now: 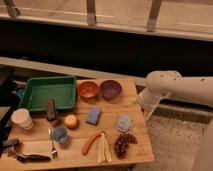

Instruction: Place towel in red bowl

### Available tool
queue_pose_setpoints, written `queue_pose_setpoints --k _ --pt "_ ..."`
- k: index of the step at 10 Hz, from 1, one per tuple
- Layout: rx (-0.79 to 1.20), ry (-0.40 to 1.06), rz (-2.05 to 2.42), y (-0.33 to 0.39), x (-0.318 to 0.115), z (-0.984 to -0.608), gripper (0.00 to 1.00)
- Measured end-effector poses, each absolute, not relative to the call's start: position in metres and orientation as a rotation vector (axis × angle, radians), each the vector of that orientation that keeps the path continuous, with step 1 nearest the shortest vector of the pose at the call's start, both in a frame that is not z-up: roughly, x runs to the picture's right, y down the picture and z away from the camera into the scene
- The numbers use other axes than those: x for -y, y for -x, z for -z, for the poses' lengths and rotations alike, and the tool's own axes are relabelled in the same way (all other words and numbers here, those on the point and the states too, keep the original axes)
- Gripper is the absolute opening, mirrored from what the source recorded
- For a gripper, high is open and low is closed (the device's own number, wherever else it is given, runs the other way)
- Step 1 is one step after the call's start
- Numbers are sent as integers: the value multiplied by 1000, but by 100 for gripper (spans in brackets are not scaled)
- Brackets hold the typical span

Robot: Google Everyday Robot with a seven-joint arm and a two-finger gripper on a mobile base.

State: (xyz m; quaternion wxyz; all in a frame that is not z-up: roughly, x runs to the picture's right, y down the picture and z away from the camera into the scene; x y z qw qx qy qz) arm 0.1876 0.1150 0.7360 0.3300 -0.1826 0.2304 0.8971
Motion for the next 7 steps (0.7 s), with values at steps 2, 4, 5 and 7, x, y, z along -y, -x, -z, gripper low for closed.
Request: queue_pose_setpoints --k 2,4,5,7 --pt "-603 478 -2346 -188 -115 -736 66" --pt "-603 478 -2347 -188 -115 -736 66" --pt "-606 482 -2350 -187 -115 -738 66" --pt "-662 527 -2340 -182 -121 -746 66"
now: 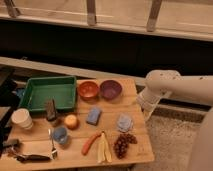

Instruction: Place towel in red bowl

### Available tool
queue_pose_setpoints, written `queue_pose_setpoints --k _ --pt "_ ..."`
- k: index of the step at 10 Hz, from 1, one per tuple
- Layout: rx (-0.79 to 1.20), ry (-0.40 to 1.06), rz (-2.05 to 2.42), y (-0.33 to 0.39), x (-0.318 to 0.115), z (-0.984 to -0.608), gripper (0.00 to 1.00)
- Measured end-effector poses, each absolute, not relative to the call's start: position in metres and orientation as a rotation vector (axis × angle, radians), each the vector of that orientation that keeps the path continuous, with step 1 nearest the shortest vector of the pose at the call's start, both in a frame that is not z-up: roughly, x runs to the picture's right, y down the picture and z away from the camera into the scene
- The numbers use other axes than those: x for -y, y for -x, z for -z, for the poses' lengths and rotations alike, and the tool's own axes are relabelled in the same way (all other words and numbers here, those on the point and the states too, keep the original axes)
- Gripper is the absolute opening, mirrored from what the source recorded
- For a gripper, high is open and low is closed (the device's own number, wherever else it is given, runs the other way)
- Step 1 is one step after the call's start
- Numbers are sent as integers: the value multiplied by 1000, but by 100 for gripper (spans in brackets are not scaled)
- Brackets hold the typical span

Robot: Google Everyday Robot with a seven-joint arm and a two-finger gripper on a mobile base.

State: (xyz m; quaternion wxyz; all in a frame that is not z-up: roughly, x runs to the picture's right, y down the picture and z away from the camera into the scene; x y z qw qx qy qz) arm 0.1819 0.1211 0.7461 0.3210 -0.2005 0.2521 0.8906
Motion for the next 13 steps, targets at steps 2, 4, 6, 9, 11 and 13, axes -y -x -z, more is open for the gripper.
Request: queue_pose_setpoints --k 2,4,6,9,11,13 --pt "-749 577 -2314 -170 -142 -774 66" --pt "-832 632 -2311 -163 -167 -804 66" --pt "-902 701 -2300 -150 -190 -829 66" --pt "-937 764 -2275 -129 -198 -833 66" --pt "-958 781 -2260 -123 -203 -828 62" --pt "-957 777 -2240 -118 -208 -827 42"
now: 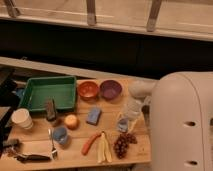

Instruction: Place towel in red bowl

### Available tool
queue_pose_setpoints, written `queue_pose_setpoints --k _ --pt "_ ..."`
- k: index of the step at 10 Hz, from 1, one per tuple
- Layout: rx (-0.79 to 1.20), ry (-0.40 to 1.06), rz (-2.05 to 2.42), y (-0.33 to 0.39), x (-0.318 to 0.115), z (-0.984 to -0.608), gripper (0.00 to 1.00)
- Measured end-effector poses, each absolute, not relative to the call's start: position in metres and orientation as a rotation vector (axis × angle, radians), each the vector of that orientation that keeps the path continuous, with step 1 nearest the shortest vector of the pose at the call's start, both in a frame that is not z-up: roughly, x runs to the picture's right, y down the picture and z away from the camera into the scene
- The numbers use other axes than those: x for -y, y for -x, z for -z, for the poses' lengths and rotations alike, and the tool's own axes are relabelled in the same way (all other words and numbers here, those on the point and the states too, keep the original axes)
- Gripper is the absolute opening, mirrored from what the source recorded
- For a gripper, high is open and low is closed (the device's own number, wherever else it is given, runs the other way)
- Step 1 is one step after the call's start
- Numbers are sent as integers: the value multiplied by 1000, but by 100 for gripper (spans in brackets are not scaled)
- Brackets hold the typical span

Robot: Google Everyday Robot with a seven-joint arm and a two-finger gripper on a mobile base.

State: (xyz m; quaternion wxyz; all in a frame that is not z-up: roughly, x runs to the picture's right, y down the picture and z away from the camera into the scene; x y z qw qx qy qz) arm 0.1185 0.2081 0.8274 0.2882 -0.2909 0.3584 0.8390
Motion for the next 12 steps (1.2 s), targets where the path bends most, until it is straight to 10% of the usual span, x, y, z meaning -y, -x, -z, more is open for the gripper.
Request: queue_pose_setpoints --k 5,12 --pt "-909 730 -2229 -113 -196 -831 0" --pt "-588 692 -2200 -50 -79 -800 0"
